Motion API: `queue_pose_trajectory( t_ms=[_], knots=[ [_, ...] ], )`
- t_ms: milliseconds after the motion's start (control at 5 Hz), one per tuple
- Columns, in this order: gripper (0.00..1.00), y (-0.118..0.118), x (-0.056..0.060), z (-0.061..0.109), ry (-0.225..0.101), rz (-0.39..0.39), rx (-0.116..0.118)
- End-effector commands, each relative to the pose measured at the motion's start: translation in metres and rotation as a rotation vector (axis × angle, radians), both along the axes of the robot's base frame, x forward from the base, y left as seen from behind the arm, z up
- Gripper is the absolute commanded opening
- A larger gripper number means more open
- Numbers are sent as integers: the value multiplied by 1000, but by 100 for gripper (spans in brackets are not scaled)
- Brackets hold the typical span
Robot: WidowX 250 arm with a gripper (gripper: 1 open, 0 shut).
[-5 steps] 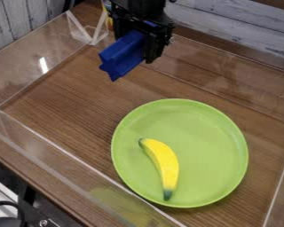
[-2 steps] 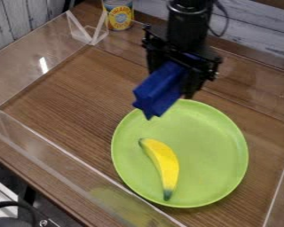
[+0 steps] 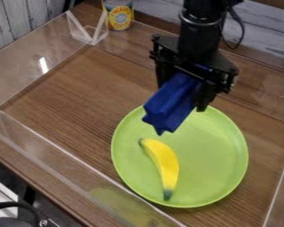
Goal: Put the blue object in the green plate
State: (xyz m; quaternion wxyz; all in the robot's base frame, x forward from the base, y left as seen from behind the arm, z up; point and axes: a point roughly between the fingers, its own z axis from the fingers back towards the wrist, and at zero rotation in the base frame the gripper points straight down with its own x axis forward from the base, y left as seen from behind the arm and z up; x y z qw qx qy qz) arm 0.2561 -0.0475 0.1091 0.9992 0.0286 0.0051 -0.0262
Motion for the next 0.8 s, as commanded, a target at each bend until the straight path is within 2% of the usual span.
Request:
queue_pose_trajectory(
  t_ms=[0,600],
  knots=[
    [0,-4,1,14,-61,12,-11],
    [0,-3,0,11,-71,32,-9]
  ],
)
